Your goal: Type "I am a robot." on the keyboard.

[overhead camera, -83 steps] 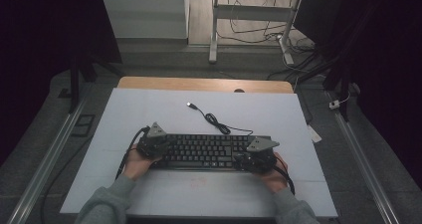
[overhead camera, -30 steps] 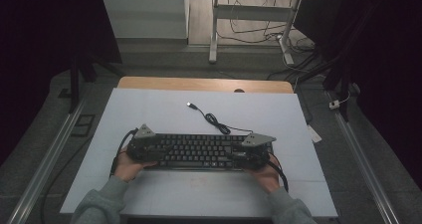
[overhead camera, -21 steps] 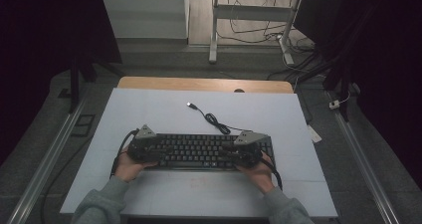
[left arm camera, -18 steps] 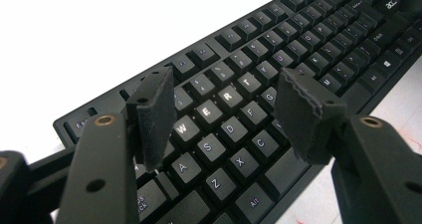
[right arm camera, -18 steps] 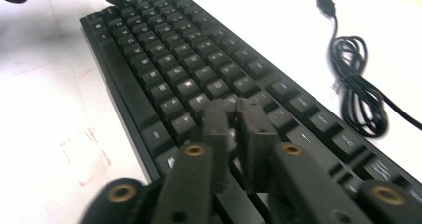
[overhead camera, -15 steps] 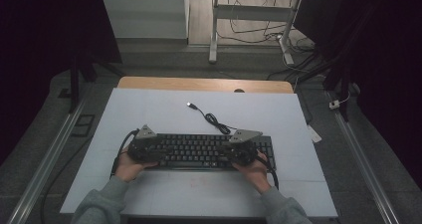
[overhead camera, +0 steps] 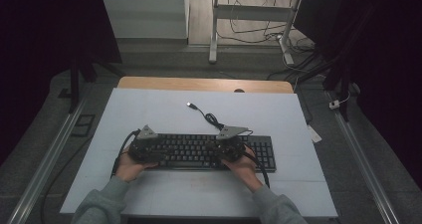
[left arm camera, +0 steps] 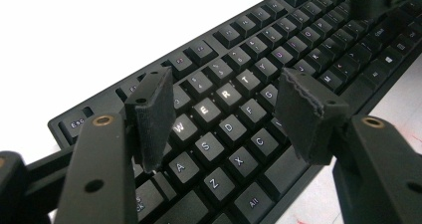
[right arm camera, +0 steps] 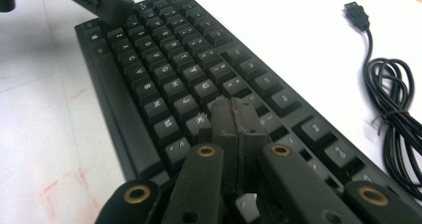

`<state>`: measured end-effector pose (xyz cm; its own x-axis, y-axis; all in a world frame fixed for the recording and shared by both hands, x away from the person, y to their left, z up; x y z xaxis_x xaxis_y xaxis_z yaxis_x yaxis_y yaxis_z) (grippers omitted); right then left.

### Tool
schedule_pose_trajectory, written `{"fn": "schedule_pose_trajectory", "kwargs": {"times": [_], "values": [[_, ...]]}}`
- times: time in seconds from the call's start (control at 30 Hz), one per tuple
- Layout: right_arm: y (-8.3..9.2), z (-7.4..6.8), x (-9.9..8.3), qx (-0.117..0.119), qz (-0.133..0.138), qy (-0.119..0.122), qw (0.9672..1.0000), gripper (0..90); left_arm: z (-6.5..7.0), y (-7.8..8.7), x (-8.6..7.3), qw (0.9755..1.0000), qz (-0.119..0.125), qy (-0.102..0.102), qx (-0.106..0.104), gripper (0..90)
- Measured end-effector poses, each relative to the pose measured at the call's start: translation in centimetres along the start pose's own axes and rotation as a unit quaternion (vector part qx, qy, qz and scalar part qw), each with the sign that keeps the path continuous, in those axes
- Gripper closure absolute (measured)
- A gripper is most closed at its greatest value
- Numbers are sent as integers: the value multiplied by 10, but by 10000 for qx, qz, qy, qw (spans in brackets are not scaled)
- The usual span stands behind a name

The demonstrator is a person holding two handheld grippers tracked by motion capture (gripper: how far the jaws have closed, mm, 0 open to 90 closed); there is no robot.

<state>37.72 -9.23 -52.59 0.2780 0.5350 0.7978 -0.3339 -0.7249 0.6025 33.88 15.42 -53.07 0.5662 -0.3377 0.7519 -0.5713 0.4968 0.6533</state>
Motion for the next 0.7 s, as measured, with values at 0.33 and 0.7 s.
{"fn": "schedule_pose_trajectory", "kwargs": {"times": [0.33, 0.7], "values": [[-15, 2, 3, -37, -127, -33, 9999, 893, 1, -1, -1, 10000, -34, -15, 6, 394], [-27, 5, 3, -118, -318, -57, 9994, 893, 1, -1, -1, 10000, -43, -41, 9, 393]]}}
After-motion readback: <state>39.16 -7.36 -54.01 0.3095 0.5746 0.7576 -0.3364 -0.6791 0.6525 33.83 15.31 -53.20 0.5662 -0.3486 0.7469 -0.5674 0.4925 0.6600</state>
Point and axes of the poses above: each handheld gripper's, and its own axes: y roughly backward along the jaws, x roughly out of its top, z roughly to its right, the point moved 4 cm from there along -y, roughly forward along the jaws, and after that the axes turned 2 degrees about x, right-handed, at the moved point
